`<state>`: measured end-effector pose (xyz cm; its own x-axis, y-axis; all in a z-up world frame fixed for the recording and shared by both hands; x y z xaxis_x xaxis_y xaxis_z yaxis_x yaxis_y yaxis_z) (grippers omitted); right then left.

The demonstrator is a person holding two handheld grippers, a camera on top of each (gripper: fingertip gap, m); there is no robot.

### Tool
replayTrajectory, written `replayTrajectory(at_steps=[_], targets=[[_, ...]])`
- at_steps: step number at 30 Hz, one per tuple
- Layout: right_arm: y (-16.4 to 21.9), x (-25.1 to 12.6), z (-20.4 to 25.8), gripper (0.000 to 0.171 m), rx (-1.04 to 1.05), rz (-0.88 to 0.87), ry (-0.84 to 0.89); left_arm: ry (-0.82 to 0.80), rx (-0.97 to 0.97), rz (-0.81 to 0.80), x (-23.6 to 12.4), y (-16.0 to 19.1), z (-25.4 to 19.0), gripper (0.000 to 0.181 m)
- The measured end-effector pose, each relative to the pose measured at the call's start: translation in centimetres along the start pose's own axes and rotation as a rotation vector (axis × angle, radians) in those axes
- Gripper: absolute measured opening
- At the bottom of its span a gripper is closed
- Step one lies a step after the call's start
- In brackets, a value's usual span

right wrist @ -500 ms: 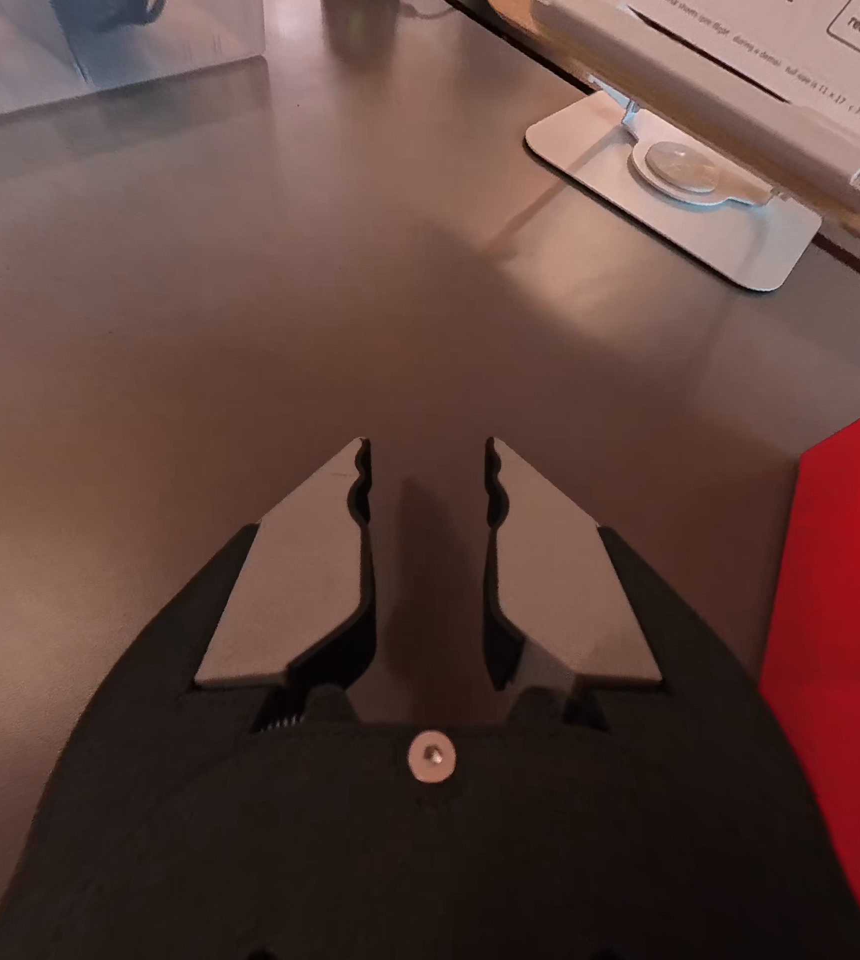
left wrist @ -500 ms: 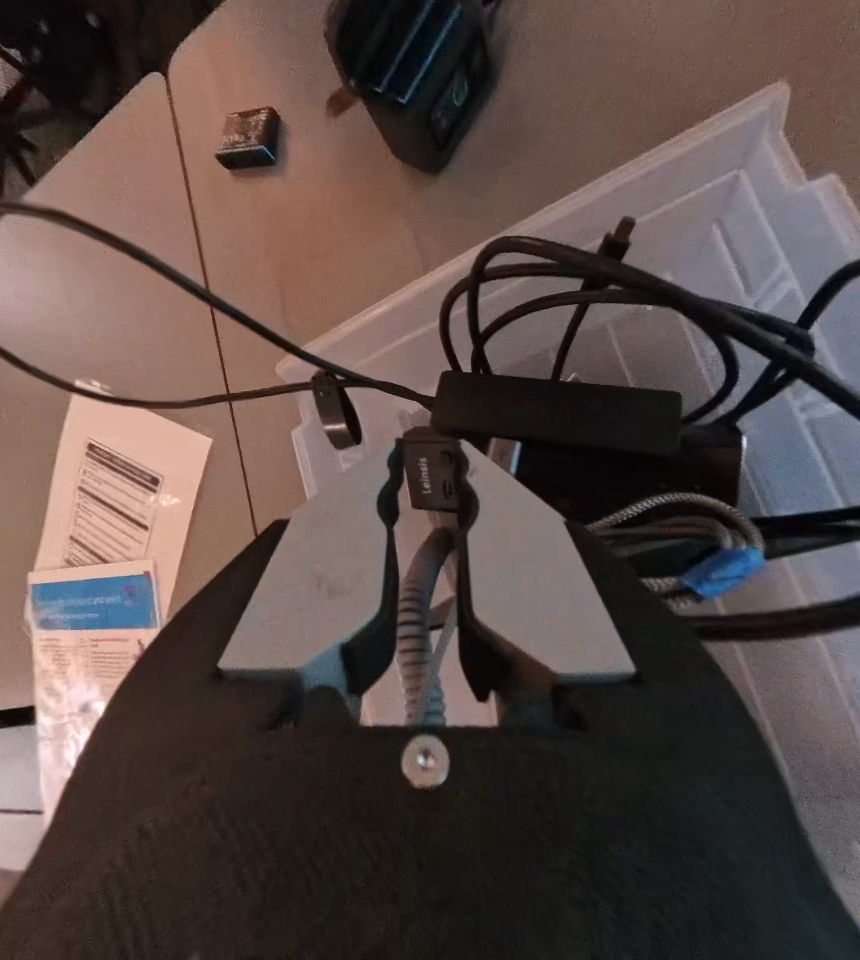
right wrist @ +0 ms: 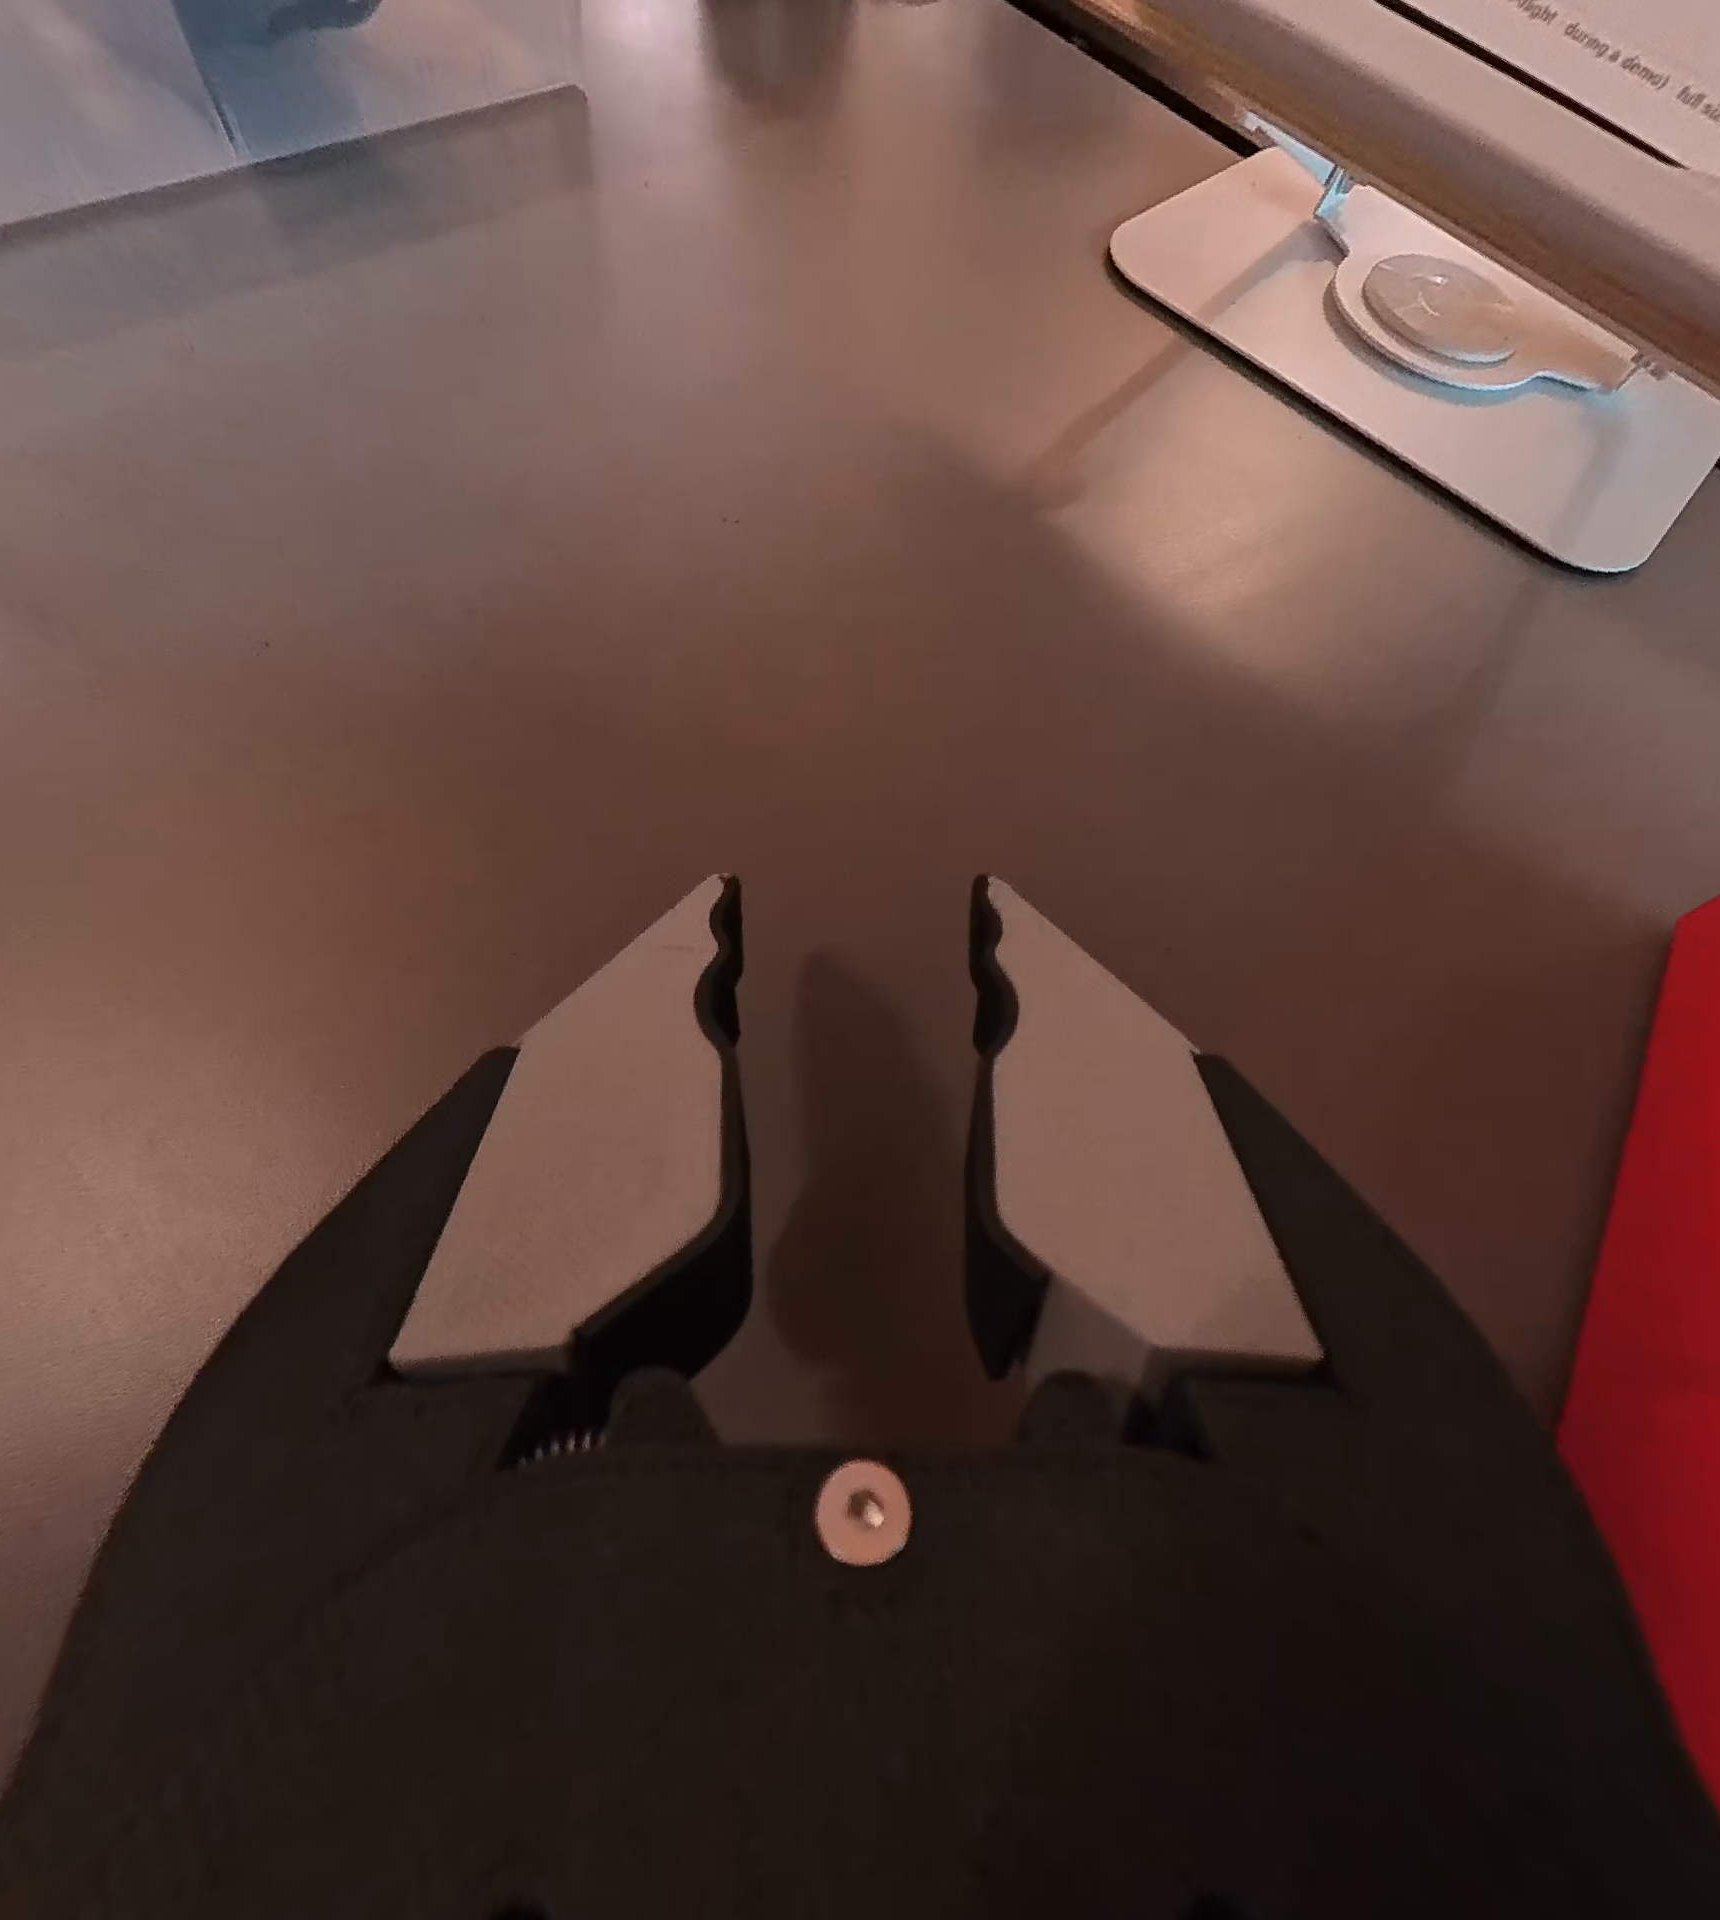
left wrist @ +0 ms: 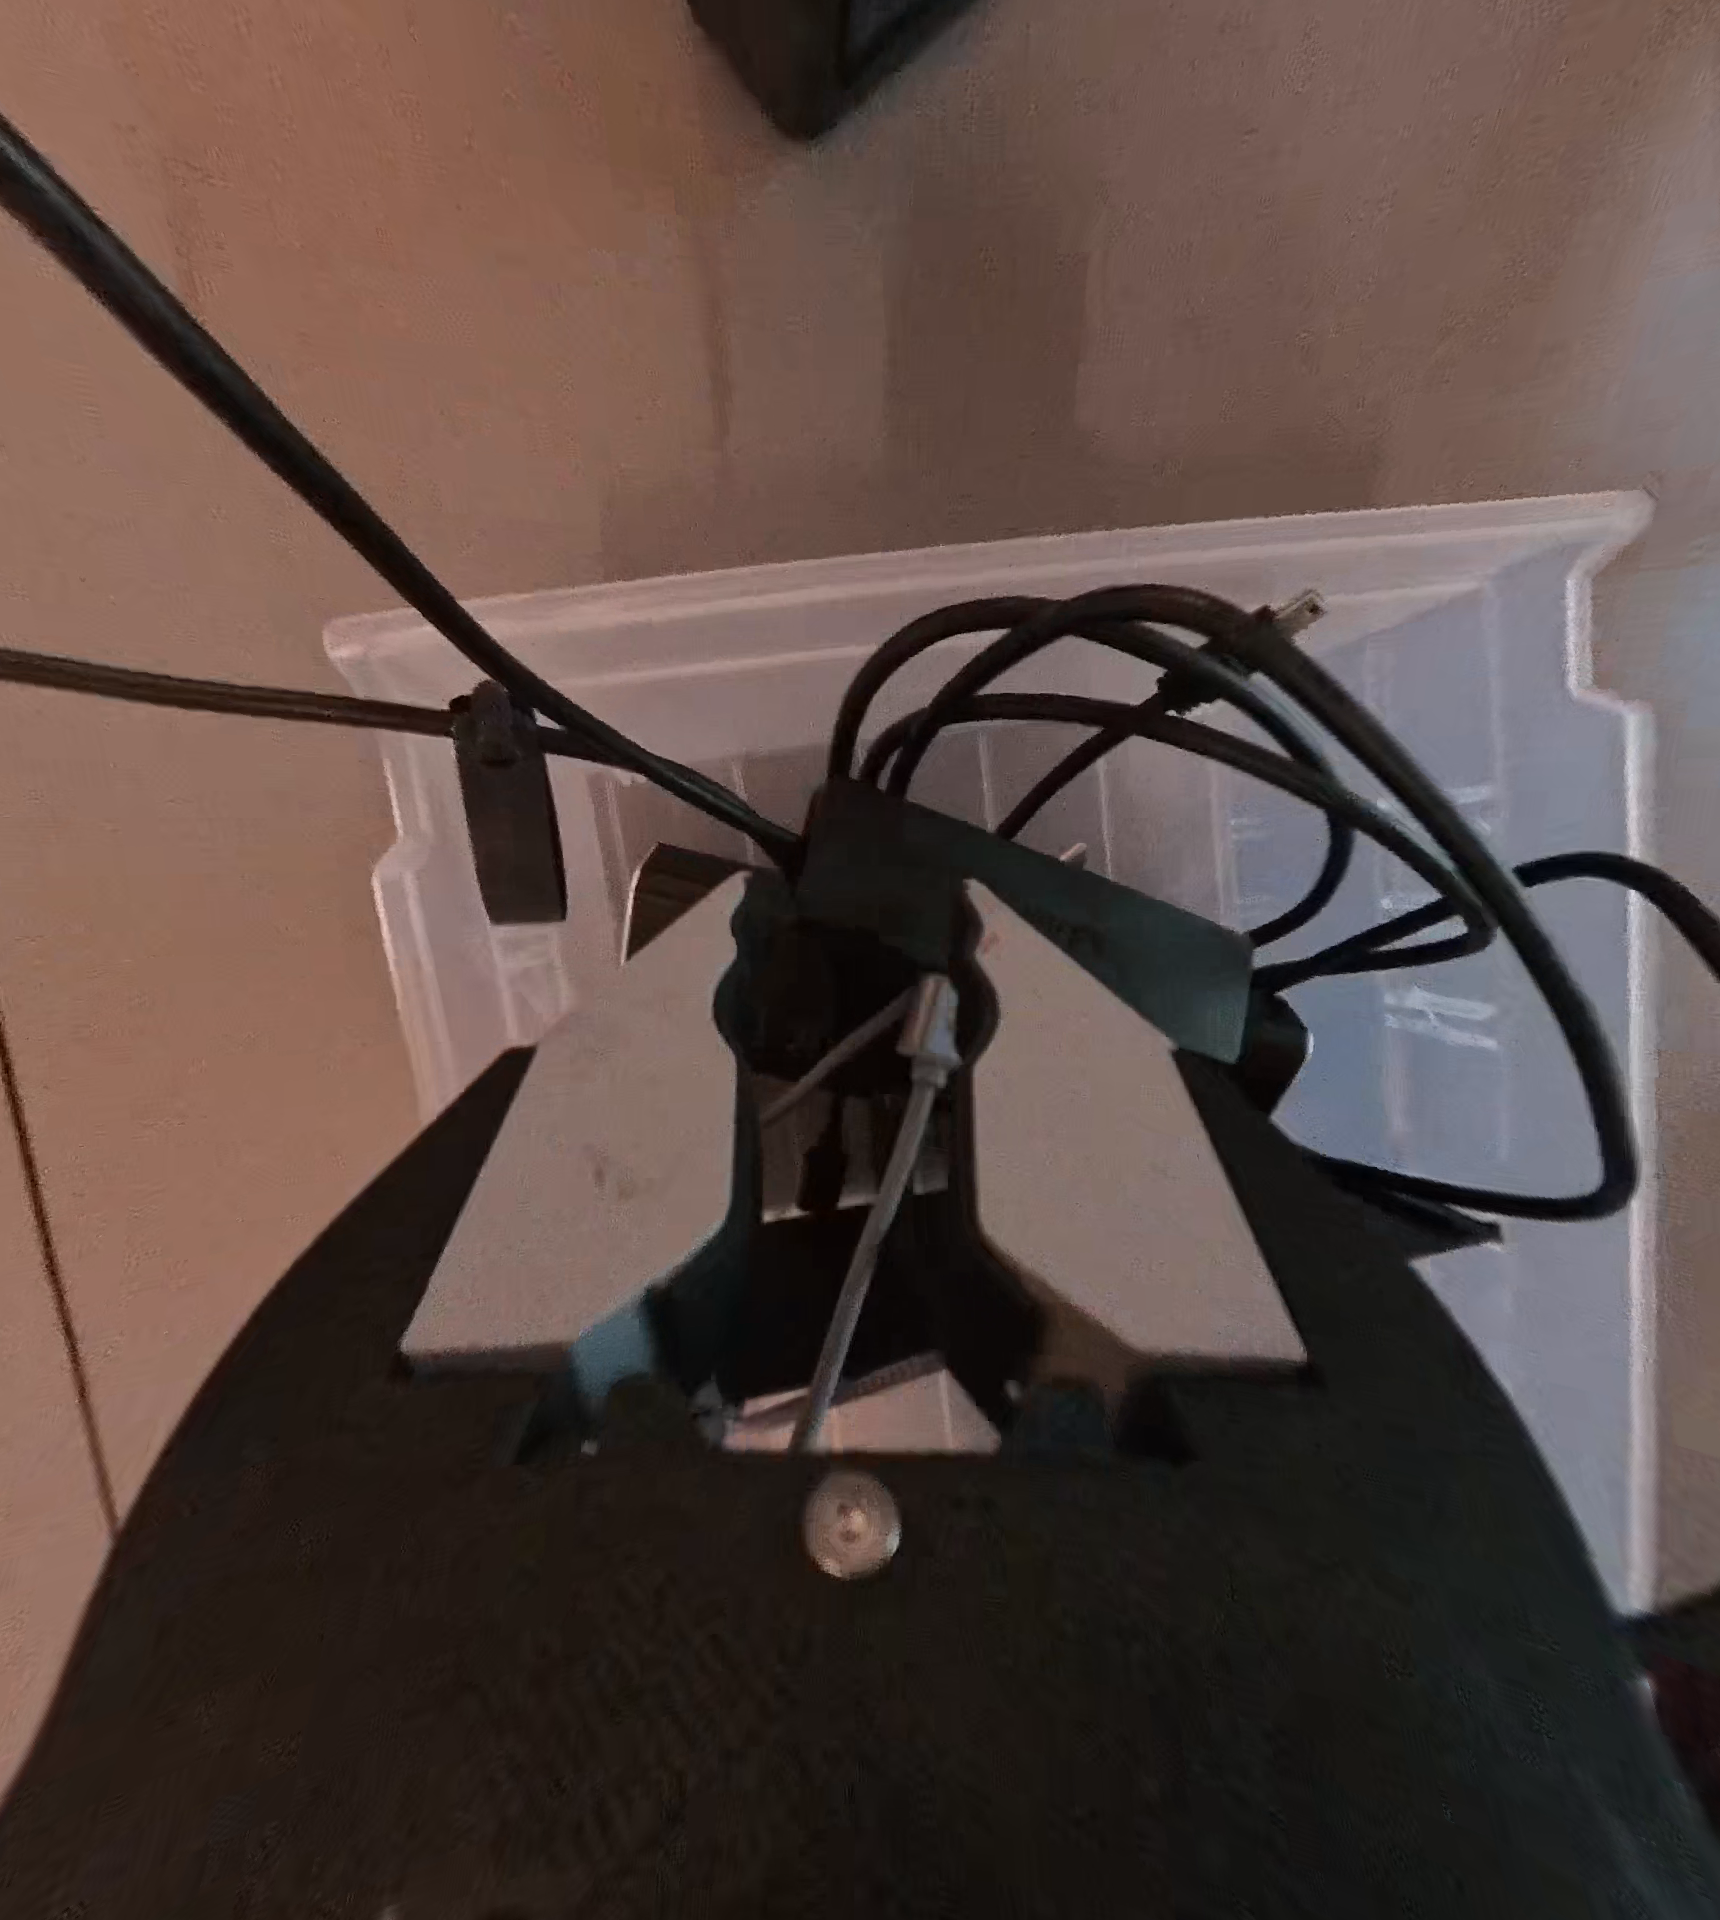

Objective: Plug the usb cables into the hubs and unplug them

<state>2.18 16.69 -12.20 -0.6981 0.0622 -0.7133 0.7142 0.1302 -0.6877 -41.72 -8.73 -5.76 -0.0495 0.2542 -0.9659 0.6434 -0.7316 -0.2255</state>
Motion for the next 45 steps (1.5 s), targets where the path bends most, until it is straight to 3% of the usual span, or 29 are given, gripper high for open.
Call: replayTrajectory(at_steps=[5,7,11,22,30,38,45], targets=[[0.0,-0.1,-0.1,0.041,0.009,-0.005,-0.003,0.052,-0.033,0.011,1.5,-0.1,-0.1,0.037],[0.0,-0.1,-0.1,0.041,0.013,-0.006,-0.007,0.055,-0.04,-0.024,1.1,-0.3,0.4,0.017],[0.0,-0.1,-0.1,0.041,0.012,-0.01,-0.01,0.175,-0.048,-0.221,-2.2,-0.8,0.4,0.001],[0.0,-0.3,0.2,0.04,-0.001,-0.019,-0.018,0.099,0.039,-0.386,-8.5,0.3,-0.3,0.0],[0.0,-0.3,0.1,0.04,0.005,-0.018,-0.014,-0.049,0.11,-0.624,-17.3,-0.6,-2.2,0.0],[0.0,-0.3,-0.1,0.041,0.029,-0.019,-0.029,-0.143,0.222,-0.885,-27.9,-1.0,-7.5,0.0],[0.0,-0.2,0.0,0.042,0.026,-0.011,-0.027,-0.175,0.345,-0.922,-33.7,-1.1,-13.1,0.0]])
Point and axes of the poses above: each gripper's, where its closed fingertips meet, x out along the fingers, y out of its underside, z = x × y across the jaws, the point moved 6 cm from there along -x, back along the fingers, and after that the axes turned 13 degrees about z, right-handed, at the moved point
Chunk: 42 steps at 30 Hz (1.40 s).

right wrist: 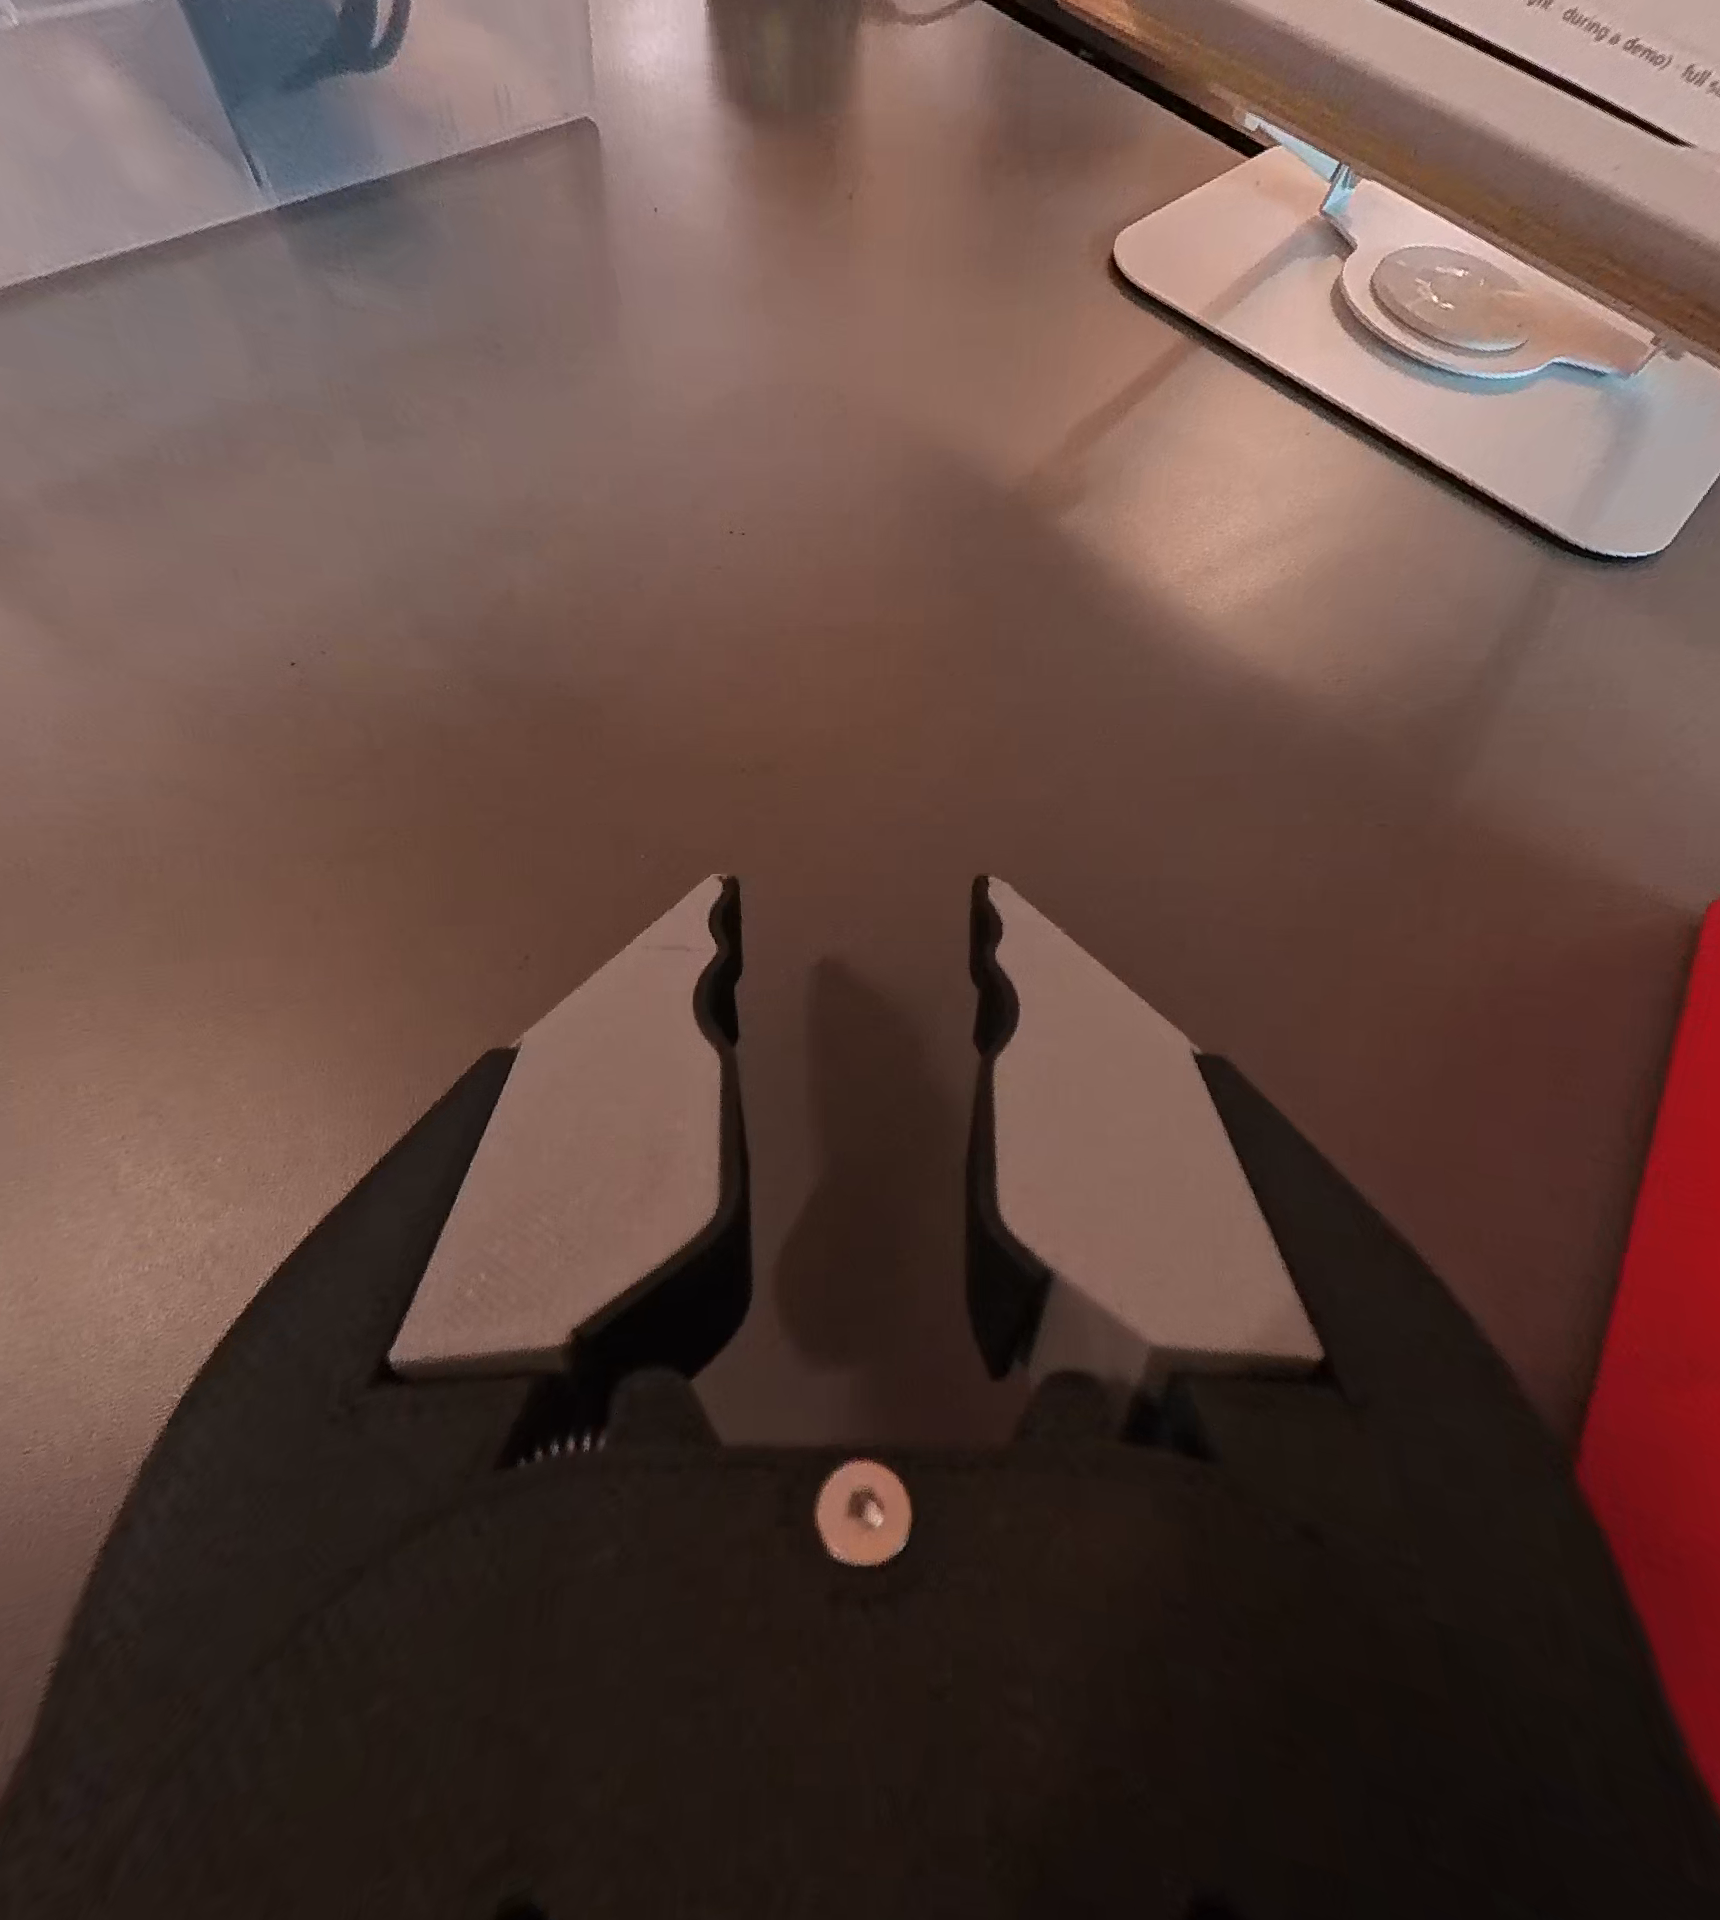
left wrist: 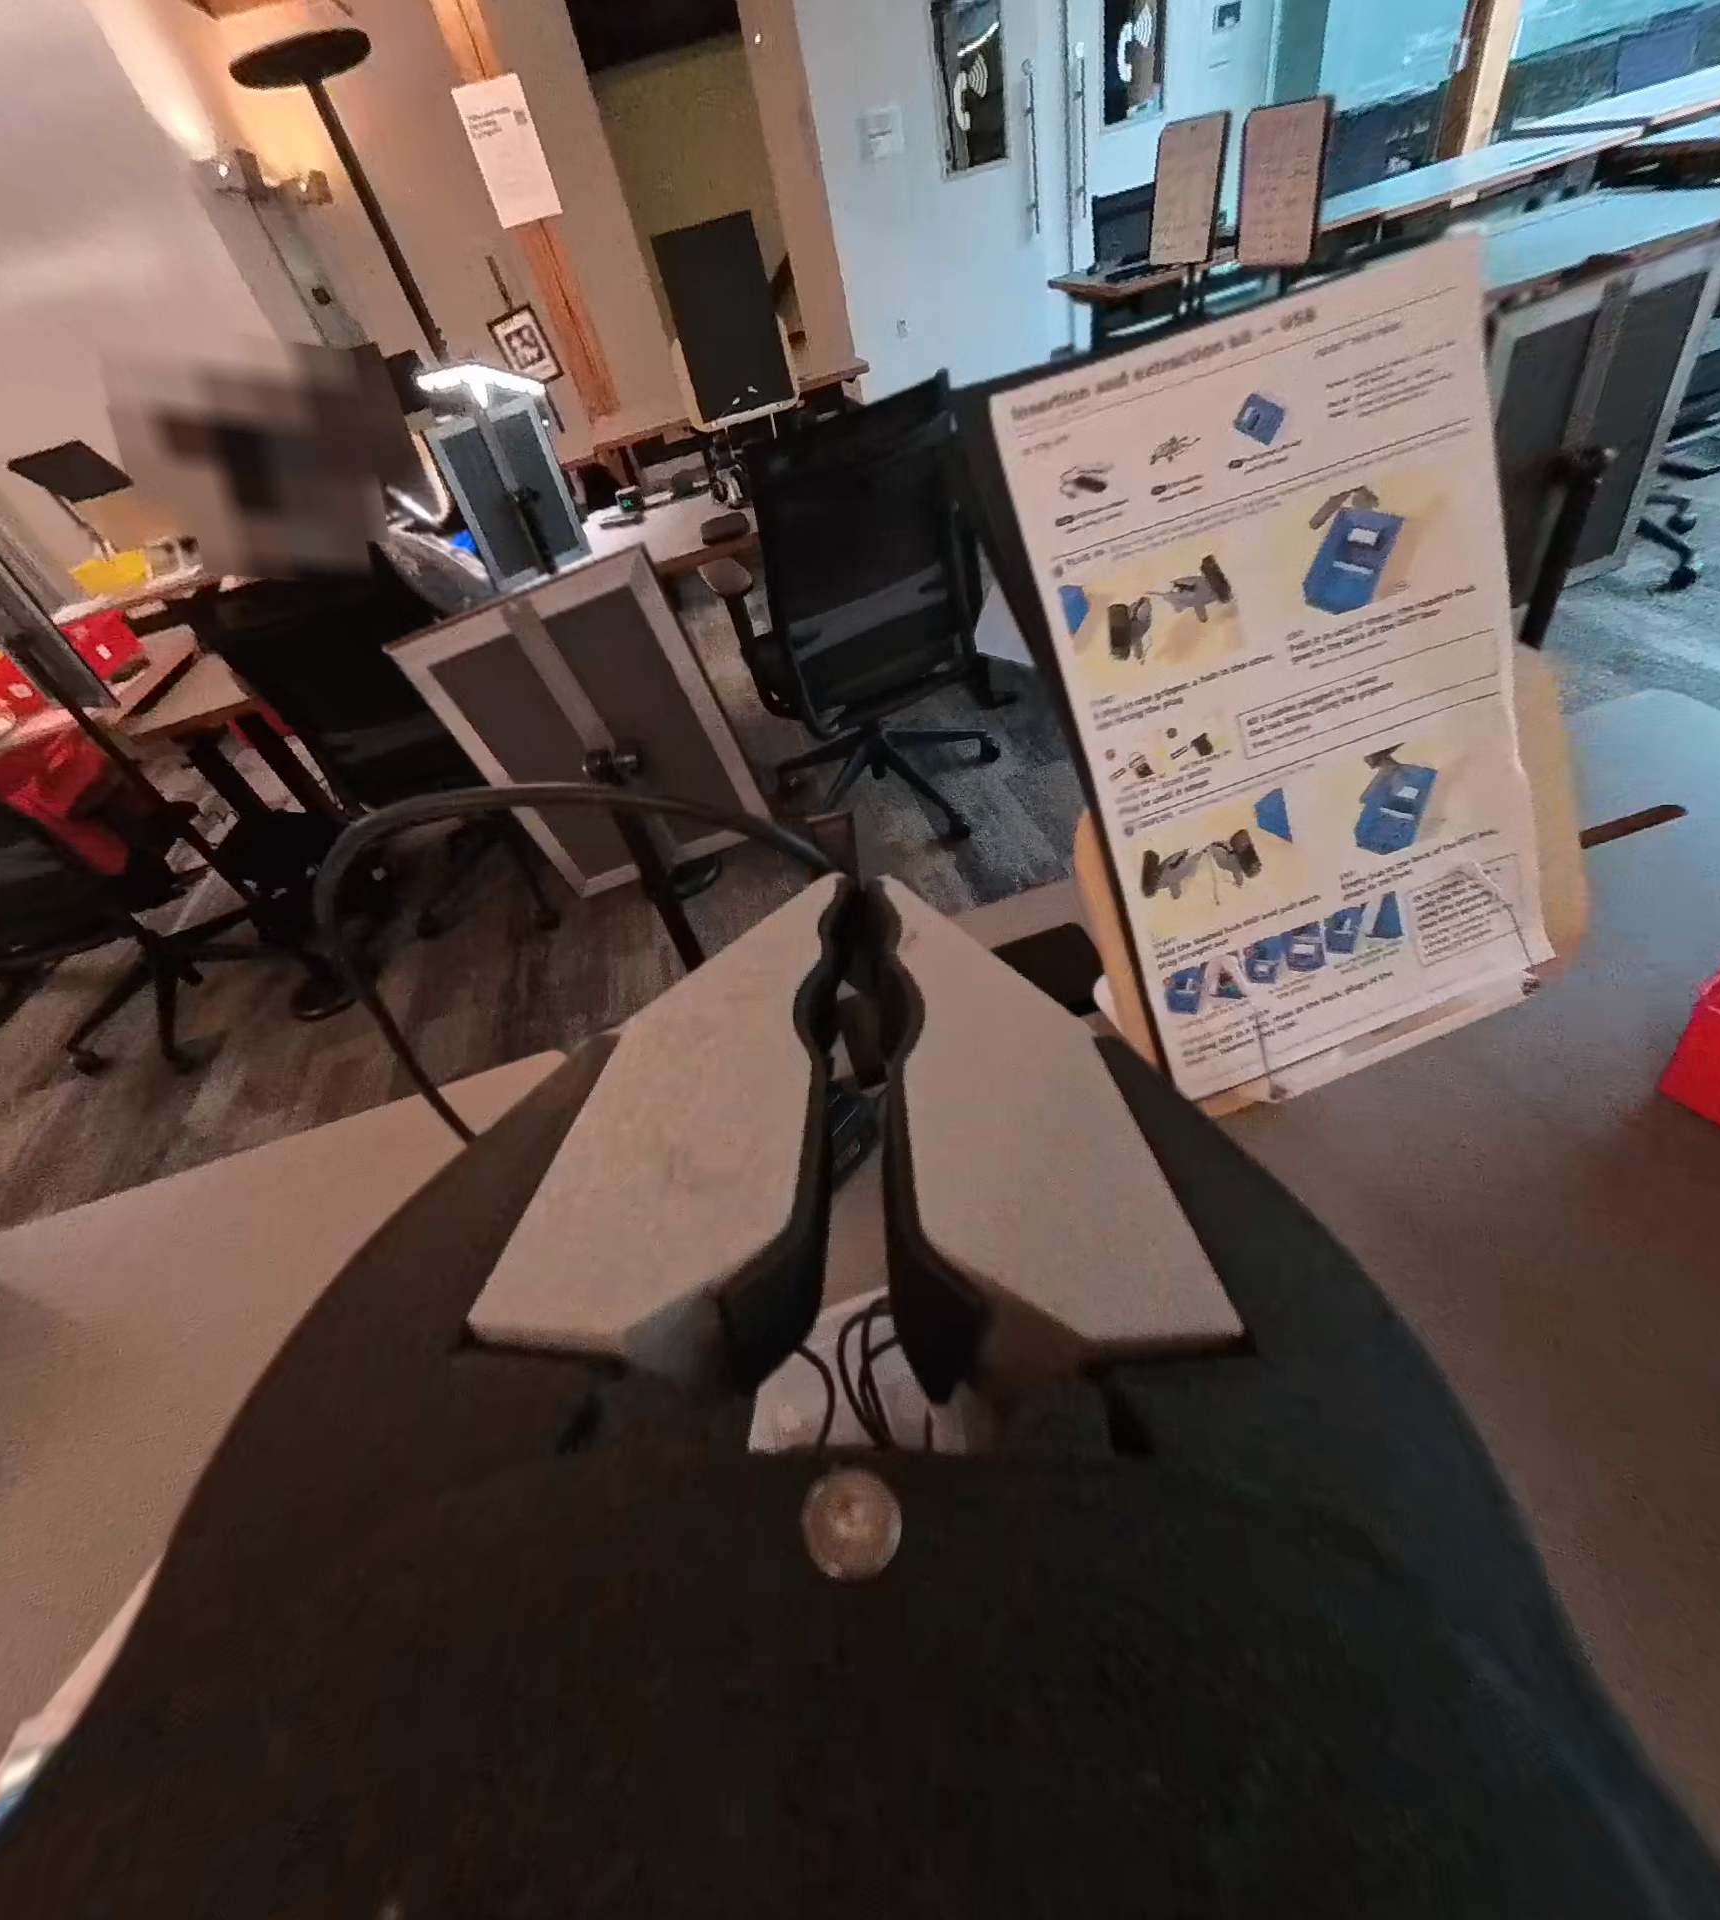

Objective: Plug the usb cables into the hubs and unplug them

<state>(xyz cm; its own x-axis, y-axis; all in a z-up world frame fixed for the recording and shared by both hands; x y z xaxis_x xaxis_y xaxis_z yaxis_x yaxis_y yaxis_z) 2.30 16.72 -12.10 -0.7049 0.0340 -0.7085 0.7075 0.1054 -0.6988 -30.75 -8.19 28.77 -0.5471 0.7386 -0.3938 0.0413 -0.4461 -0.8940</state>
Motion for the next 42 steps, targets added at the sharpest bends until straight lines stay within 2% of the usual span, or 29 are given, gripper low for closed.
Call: replayTrajectory(at_steps=[6,9,12,18,24,30,34,39,42], targets=[[0.0,-0.1,0.0,0.042,0.0,-0.007,0.006,0.001,0.141,-0.082,-2.8,-6.0,-5.9,0.0],[-0.1,-0.2,0.0,0.042,-0.004,-0.016,0.012,0.096,0.214,-0.125,-3.7,-6.8,-10.5,0.0],[-0.1,-0.4,-0.1,0.042,0.002,-0.032,0.019,0.189,0.304,-0.139,-3.6,-6.1,-15.9,0.0],[-0.7,-1.5,-0.1,0.047,0.009,-0.127,0.019,0.408,0.39,-0.101,-0.5,0.0,-25.6,0.0],[-1.4,-2.9,-0.2,0.055,0.012,-0.238,0.054,0.693,0.323,0.018,6.6,10.9,-33.9,0.0],[-1.3,-3.3,-0.9,0.065,0.053,-0.275,0.066,0.842,0.125,0.108,12.8,20.1,-36.7,0.0],[-0.7,-1.6,-0.7,0.068,0.063,-0.169,0.023,0.899,0.018,0.116,14.5,23.5,-37.6,0.0],[-0.4,-0.3,-0.2,0.072,0.003,-0.052,0.049,1.033,-0.06,-0.005,14.6,24.8,-39.2,0.0],[-0.2,0.2,0.0,0.066,-0.034,0.001,0.084,1.09,-0.071,0.009,14.5,24.7,-39.9,0.001]])
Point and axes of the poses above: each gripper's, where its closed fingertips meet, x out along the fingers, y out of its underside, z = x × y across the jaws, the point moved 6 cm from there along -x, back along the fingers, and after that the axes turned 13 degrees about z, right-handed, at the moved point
